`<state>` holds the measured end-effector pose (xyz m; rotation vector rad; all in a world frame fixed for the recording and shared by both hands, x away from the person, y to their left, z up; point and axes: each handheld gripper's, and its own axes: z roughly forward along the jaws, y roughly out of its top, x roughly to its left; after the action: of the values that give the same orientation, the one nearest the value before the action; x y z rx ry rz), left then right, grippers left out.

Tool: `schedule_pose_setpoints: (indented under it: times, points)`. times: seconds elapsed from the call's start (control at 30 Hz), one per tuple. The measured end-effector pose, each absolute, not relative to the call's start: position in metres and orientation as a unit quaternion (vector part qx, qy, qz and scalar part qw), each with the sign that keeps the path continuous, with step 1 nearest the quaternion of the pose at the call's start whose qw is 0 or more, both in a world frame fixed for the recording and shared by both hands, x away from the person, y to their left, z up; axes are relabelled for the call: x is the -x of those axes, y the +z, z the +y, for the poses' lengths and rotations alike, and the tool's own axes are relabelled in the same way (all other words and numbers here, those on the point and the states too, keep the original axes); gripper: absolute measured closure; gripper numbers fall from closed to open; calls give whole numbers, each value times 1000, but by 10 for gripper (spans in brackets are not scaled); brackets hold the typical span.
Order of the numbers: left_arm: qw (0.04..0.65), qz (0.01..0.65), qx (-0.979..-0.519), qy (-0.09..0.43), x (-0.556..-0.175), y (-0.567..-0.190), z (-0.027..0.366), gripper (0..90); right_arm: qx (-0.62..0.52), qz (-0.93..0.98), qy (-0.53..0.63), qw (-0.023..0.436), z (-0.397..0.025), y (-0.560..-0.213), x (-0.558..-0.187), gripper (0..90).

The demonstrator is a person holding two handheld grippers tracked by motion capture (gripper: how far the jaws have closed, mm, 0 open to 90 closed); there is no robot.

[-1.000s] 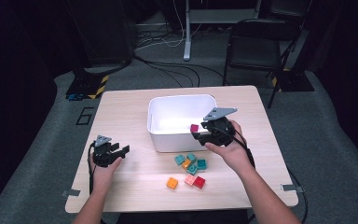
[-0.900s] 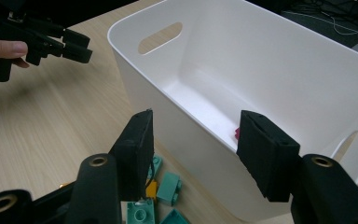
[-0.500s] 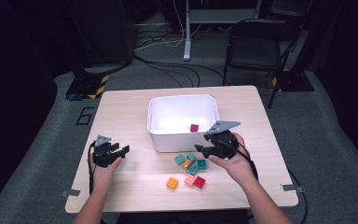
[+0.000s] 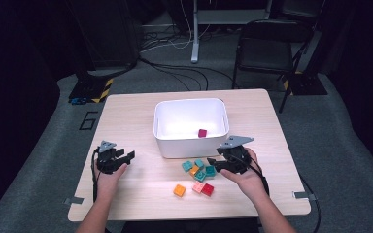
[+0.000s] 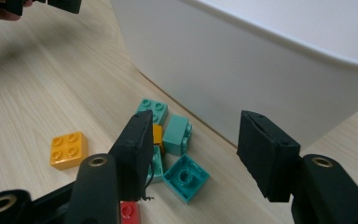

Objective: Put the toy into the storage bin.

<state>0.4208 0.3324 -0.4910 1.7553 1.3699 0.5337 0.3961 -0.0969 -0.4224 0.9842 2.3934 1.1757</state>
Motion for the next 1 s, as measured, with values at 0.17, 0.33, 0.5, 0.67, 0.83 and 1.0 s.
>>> schedule_pose_setpoints:
  times: [0.17, 0.33, 0.5, 0.67, 0.83, 1.0]
  points:
    - [414, 547, -696, 211, -421, -491, 333, 457, -354, 831, 403, 148, -101, -435, -398, 459]
    - [415, 548, -695, 211, -421, -491, 333, 455, -369, 824, 406, 140, -107, -449, -401, 469]
    - [415, 548, -696, 208, -422, -491, 333, 453, -379, 821, 403, 142, -109, -464, -403, 469]
    - [414, 549, -696, 209, -422, -492, 333, 452, -390, 822, 392, 134, -107, -479, -406, 471]
    - [414, 547, -697, 210, -423, -492, 333, 453, -385, 834, 372, 135, -97, -490, -407, 471]
    - [412, 547, -699, 208, -423, -492, 333, 452, -378, 840, 363, 140, -90, -496, -408, 469]
